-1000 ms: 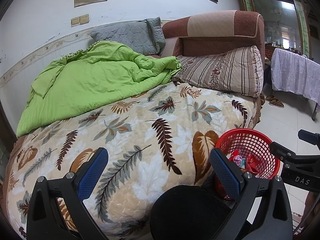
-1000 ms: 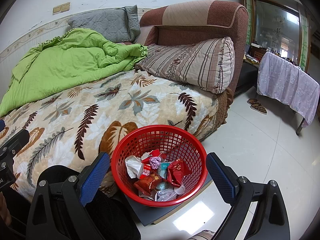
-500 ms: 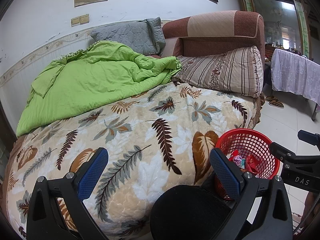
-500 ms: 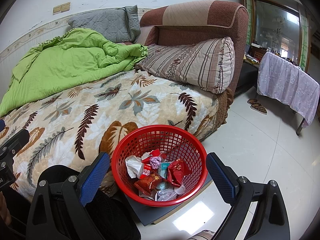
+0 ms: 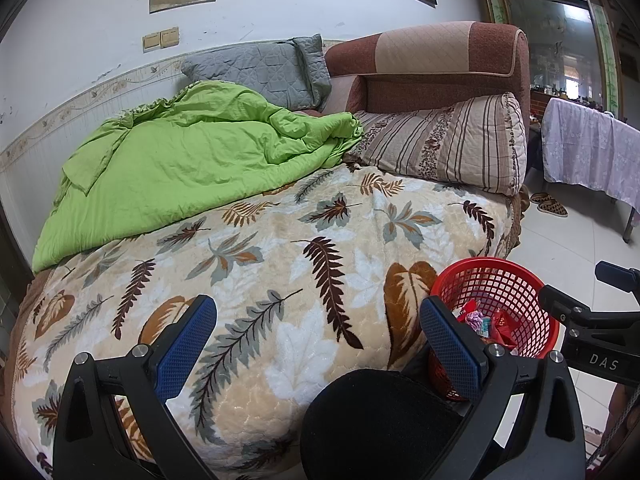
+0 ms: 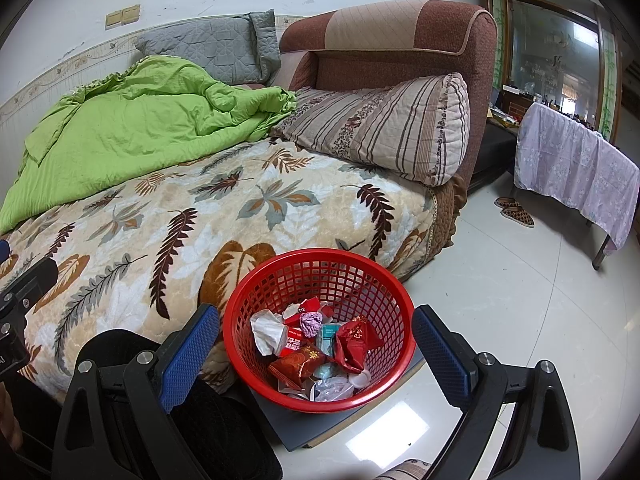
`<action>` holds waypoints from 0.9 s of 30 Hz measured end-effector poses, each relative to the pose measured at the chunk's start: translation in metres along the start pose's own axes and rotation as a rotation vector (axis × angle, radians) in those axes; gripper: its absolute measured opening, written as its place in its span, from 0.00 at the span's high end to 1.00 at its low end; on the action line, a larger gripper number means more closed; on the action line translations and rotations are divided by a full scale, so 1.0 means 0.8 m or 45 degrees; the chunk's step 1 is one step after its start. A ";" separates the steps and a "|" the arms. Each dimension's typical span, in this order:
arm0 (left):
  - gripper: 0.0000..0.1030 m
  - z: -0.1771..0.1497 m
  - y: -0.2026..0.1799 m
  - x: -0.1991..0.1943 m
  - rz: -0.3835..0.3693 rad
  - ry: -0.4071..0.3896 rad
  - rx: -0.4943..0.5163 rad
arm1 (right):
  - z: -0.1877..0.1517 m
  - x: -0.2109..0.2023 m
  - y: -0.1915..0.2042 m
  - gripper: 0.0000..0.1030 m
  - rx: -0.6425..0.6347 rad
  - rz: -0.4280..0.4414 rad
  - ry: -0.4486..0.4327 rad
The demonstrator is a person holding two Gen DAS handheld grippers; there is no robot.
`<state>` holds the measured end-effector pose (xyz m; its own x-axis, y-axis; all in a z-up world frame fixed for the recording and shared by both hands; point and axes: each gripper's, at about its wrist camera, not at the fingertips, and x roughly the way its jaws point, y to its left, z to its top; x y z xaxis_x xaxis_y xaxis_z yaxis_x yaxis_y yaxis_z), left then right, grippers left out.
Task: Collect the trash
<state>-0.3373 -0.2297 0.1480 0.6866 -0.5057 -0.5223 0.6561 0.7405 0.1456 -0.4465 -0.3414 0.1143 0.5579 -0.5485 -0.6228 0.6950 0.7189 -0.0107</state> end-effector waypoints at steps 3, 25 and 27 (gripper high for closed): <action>0.02 0.000 0.000 -0.001 0.000 -0.001 -0.001 | 0.000 0.000 0.000 0.04 0.000 0.001 -0.001; 0.02 -0.002 0.001 -0.002 0.016 0.008 -0.043 | 0.002 0.002 0.023 0.04 -0.047 0.014 0.000; 0.02 -0.006 0.010 0.002 0.031 0.015 -0.062 | 0.007 0.007 0.029 0.04 -0.057 0.031 0.006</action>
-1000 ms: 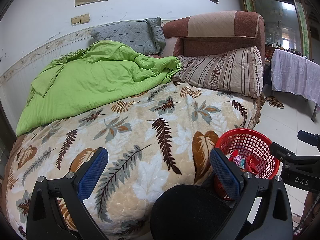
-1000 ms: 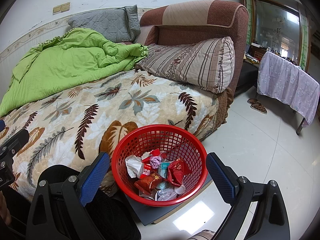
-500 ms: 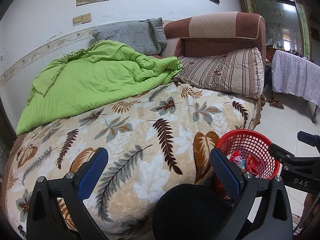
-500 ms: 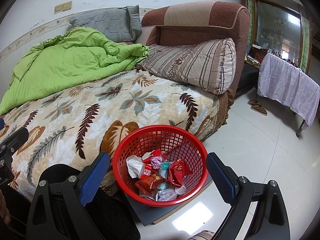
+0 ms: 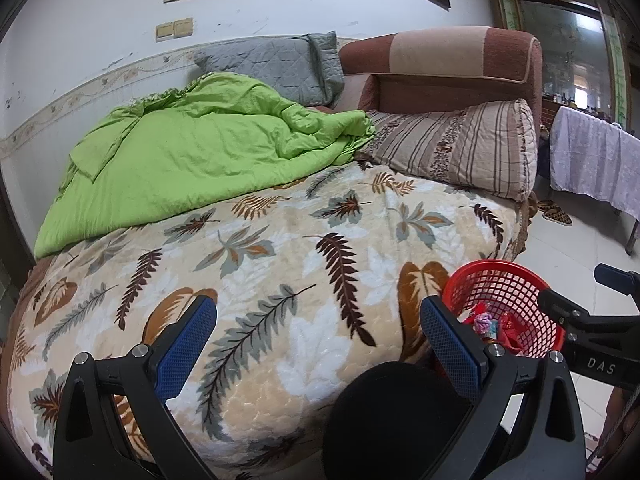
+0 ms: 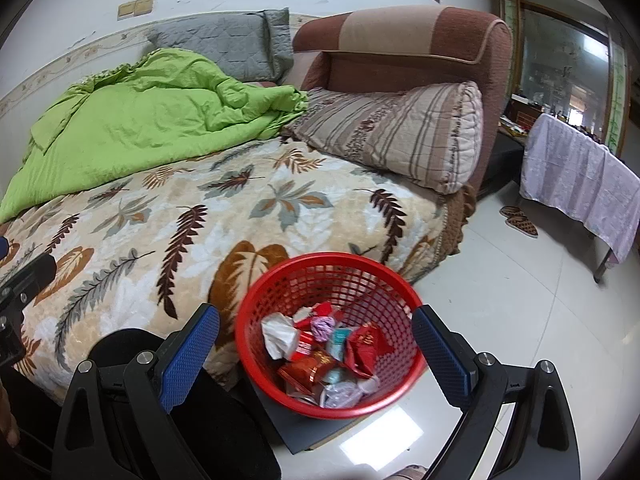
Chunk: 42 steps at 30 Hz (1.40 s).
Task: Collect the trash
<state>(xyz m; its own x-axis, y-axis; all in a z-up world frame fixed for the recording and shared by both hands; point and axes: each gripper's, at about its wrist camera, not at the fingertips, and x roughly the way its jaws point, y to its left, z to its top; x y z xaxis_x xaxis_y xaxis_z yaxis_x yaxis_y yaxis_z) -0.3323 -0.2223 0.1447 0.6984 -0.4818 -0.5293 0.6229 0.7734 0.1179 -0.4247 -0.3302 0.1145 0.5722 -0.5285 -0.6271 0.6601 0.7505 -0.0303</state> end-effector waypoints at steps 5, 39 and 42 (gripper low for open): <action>0.02 -0.002 0.034 0.011 0.070 0.016 -0.076 | 0.017 0.016 0.036 0.04 -0.081 0.058 0.006; 0.01 -0.102 0.439 0.223 0.563 0.555 -0.675 | 0.081 0.317 0.482 0.00 -0.414 0.436 0.342; 0.00 -0.103 0.449 0.231 0.566 0.532 -0.678 | 0.081 0.318 0.478 0.00 -0.389 0.458 0.337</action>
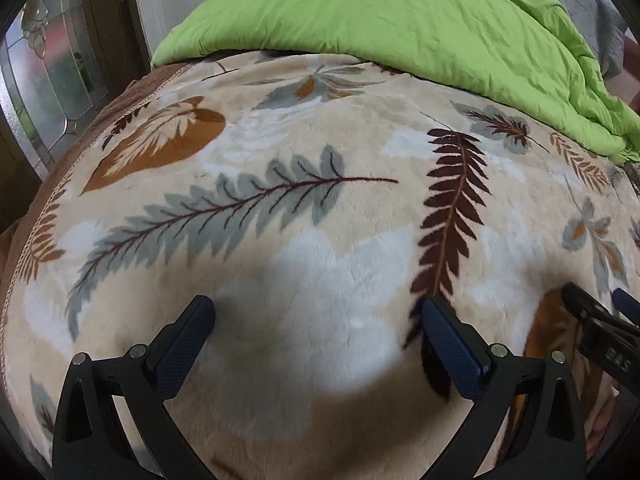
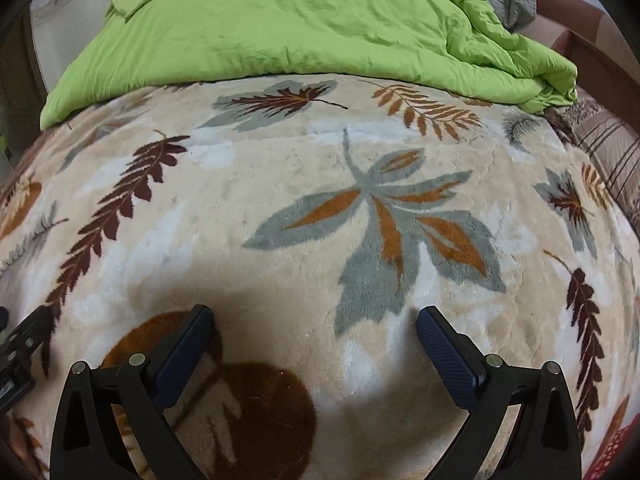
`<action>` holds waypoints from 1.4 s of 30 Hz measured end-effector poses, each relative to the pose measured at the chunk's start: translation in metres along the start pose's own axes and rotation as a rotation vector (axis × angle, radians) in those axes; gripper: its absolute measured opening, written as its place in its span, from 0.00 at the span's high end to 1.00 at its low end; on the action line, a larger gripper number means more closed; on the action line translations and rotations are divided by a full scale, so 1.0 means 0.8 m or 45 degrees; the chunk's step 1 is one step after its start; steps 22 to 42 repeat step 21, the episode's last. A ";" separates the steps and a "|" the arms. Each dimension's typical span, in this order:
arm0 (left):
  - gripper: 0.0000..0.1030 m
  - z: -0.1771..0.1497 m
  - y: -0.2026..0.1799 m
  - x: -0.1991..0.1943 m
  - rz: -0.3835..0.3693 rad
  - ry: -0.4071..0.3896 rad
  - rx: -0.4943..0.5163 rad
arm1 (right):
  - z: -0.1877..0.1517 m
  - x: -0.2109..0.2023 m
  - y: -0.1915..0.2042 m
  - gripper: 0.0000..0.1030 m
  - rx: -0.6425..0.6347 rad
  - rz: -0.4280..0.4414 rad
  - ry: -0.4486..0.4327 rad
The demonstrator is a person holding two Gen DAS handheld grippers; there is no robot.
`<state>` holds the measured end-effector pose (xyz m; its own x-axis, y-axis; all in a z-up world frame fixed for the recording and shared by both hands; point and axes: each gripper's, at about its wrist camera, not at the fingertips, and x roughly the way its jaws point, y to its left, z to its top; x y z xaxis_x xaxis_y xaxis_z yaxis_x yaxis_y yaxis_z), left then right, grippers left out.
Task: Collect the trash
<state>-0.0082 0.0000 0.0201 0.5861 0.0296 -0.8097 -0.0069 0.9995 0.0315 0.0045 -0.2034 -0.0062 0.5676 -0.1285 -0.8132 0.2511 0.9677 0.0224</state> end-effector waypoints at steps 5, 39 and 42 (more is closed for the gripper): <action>0.00 0.005 0.003 0.008 -0.004 -0.011 -0.004 | -0.004 0.000 0.000 0.00 0.002 0.008 -0.018; 0.00 0.009 0.002 0.014 -0.004 -0.019 -0.003 | -0.004 0.000 0.000 0.00 0.002 0.008 -0.018; 0.00 0.009 0.002 0.014 -0.004 -0.019 -0.003 | -0.004 0.000 0.000 0.00 0.002 0.008 -0.018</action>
